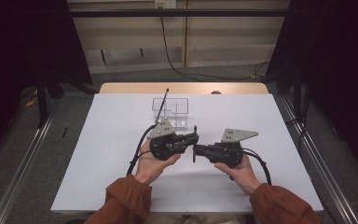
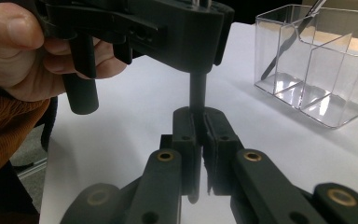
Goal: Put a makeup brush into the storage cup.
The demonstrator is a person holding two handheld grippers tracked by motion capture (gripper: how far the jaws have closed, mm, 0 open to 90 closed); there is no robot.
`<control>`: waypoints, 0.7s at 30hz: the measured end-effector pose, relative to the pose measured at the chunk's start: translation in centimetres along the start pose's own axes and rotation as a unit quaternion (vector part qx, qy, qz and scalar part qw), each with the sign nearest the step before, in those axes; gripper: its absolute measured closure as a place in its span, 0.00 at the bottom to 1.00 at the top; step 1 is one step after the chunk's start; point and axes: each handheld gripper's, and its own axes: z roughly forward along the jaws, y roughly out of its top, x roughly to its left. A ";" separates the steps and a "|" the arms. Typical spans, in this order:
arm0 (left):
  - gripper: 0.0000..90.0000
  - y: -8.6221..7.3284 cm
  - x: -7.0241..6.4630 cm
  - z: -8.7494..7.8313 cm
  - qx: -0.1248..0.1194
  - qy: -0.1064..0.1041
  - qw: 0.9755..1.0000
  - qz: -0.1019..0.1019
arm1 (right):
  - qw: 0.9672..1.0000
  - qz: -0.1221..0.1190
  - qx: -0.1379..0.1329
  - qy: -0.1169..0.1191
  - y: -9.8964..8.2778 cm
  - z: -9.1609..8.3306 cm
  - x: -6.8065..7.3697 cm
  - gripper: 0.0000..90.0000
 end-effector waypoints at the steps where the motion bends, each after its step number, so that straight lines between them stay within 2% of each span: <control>1: 0.93 0.0 0.0 0.0 0.000 0.000 1.000 0.001 | 1.000 -0.001 0.001 0.000 0.0 0.0 0.0 0.93; 5: 0.93 0.1 -0.1 -0.1 0.001 0.000 1.000 0.008 | 1.000 -0.002 -0.002 0.001 0.0 0.0 0.1 0.93; 21: 0.93 0.1 -0.1 -0.1 -0.002 0.008 1.000 0.009 | 1.000 0.005 -0.011 0.005 0.1 -0.3 -0.2 0.90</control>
